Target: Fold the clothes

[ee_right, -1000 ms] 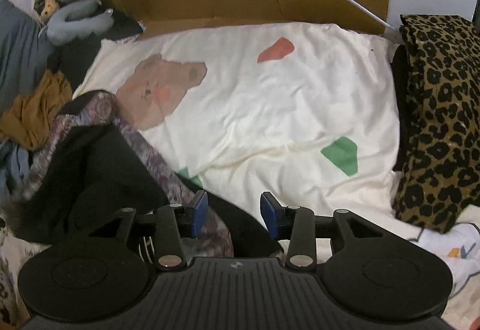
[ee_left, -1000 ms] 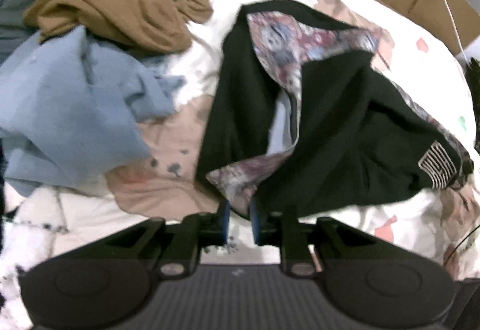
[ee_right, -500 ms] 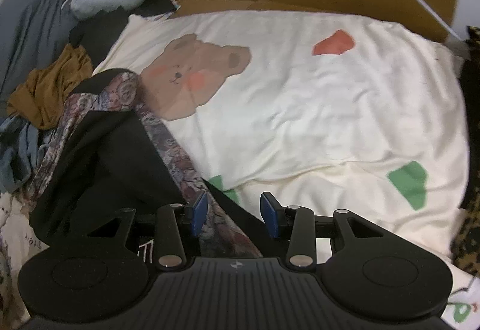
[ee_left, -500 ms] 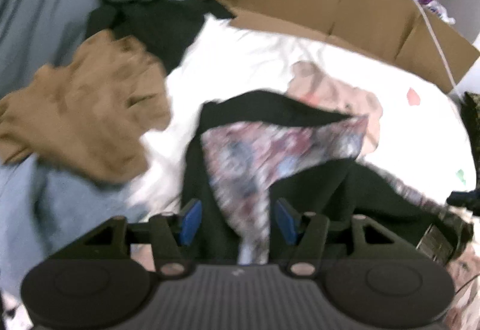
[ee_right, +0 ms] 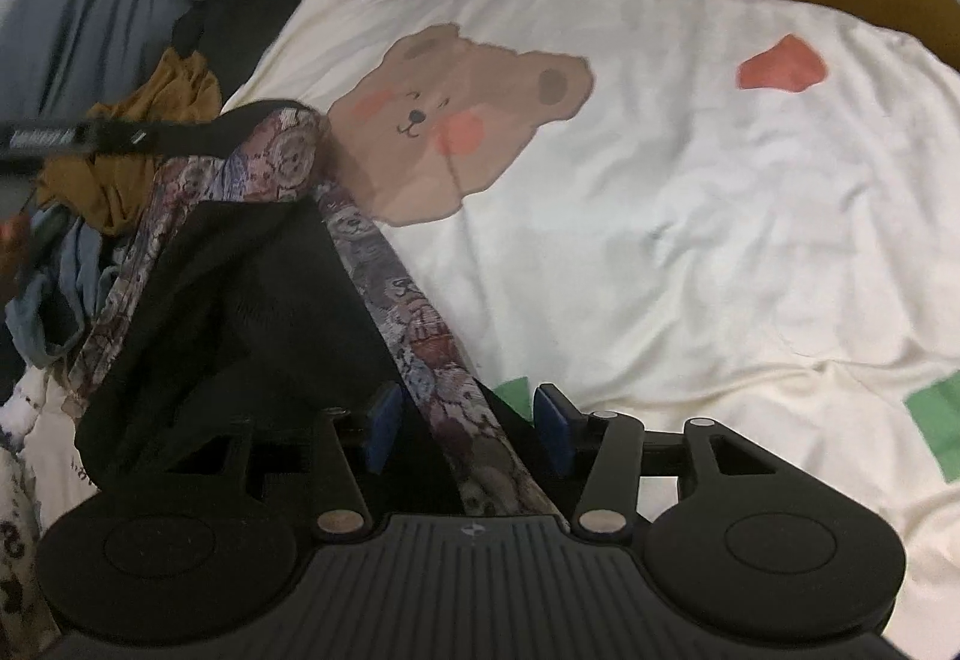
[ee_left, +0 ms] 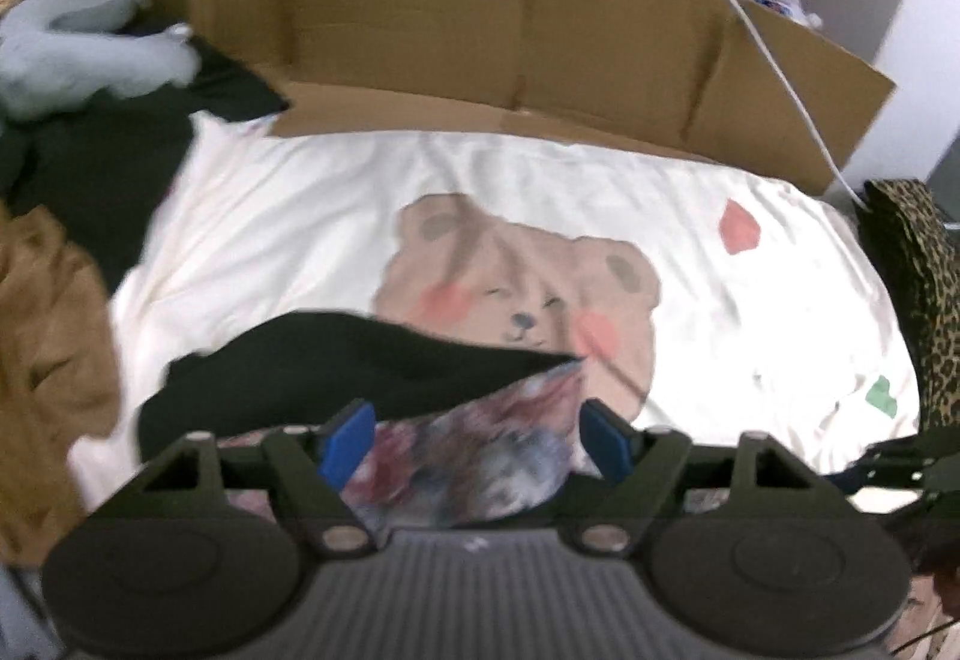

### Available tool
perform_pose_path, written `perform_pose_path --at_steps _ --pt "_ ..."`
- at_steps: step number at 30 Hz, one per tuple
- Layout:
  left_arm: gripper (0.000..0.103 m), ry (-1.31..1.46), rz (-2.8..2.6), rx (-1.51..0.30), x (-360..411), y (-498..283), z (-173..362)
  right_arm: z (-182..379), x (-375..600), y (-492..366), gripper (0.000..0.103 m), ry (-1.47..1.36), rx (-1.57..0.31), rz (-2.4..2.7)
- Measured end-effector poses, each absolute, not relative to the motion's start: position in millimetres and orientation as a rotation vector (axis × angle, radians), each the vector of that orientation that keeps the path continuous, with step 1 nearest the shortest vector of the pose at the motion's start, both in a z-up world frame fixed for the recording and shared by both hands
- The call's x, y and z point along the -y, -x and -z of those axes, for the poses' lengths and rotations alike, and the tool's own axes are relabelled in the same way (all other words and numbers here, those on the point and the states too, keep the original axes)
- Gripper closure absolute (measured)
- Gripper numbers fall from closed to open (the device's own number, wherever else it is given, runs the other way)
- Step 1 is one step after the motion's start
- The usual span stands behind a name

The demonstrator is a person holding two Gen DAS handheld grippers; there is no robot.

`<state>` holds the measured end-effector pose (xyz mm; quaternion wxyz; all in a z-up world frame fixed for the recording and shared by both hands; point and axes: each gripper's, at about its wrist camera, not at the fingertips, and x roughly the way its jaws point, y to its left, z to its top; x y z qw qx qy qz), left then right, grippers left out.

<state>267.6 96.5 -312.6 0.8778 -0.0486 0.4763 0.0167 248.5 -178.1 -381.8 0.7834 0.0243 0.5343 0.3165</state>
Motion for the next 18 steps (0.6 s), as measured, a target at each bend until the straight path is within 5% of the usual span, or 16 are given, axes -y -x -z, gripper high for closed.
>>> perform_pose_path --at_steps 7,9,10,11,13,18 --pt "0.030 0.034 -0.025 -1.033 -79 -285 337 395 166 -254 0.047 -0.066 -1.186 -0.703" --pt "0.054 0.048 -0.032 -1.058 -83 -284 341 395 163 -253 0.048 -0.069 -1.186 -0.726" --pt "0.066 0.055 -0.035 -1.071 -85 -284 343 395 162 -253 0.052 -0.072 -1.188 -0.741" --pt "0.091 0.062 -0.039 -1.083 -87 -284 345 394 160 -252 0.066 -0.075 -1.190 -0.756" --pt "0.096 0.061 -0.043 -1.091 -90 -280 342 394 156 -251 0.100 -0.053 -1.204 -0.757" --pt "0.100 0.012 -0.096 -1.065 -100 -263 322 386 162 -246 0.101 -0.068 -1.182 -0.754"
